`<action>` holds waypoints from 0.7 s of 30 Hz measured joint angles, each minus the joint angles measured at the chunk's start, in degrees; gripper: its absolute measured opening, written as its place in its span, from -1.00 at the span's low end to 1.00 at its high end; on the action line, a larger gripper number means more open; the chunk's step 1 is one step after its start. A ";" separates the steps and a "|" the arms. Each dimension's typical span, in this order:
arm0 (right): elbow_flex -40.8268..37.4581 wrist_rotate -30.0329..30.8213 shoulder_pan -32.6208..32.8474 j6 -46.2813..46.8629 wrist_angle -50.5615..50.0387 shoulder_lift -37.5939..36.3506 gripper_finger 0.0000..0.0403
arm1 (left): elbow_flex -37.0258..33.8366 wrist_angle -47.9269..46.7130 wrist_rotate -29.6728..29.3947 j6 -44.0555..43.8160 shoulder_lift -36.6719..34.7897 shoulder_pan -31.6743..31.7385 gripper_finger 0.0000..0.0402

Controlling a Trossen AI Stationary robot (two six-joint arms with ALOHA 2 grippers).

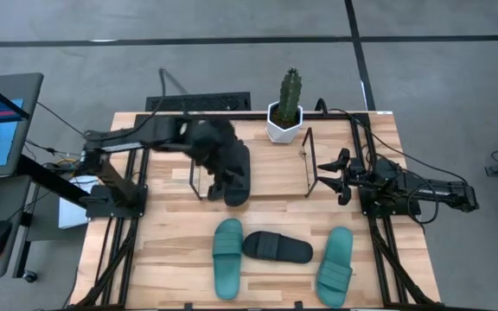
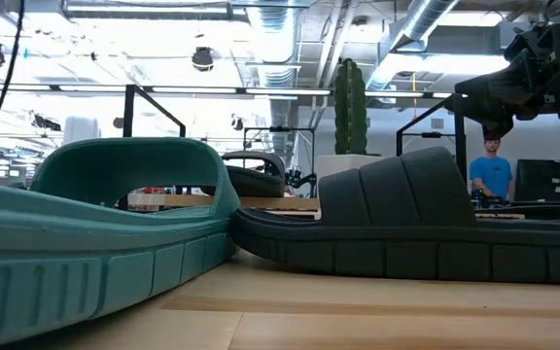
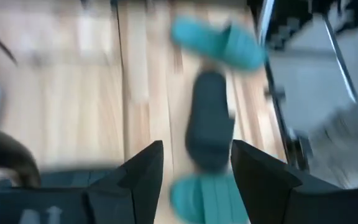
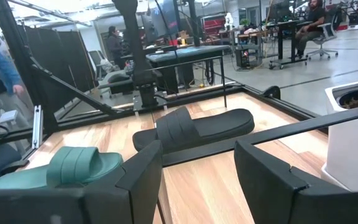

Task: Pick and place slides into the shelf
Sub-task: Put the black slipper on the shelf

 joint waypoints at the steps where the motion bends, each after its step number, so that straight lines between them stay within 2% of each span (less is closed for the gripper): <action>1: -0.02 0.00 -0.02 -0.02 -0.02 0.02 -0.05 | 0.01 2.46 -3.03 -0.93 -0.73 -1.93 -0.12; 7: -0.01 0.00 0.00 -0.02 -0.01 0.02 -0.05 | -0.47 9.52 -21.94 -5.57 -1.67 -14.30 -0.12; 11: -0.01 0.00 -0.02 -0.01 0.00 0.00 -0.04 | -4.79 14.92 -33.48 -9.06 -1.62 -22.53 -0.12; 16: 0.00 -0.02 -0.01 -0.02 -0.01 0.01 -0.05 | -13.55 24.27 -45.06 -15.58 -1.65 -30.73 -0.12; 21: -0.02 -0.02 -0.01 -0.01 0.00 0.00 -0.05 | -24.91 40.25 -54.20 -21.44 -1.60 -36.88 -0.12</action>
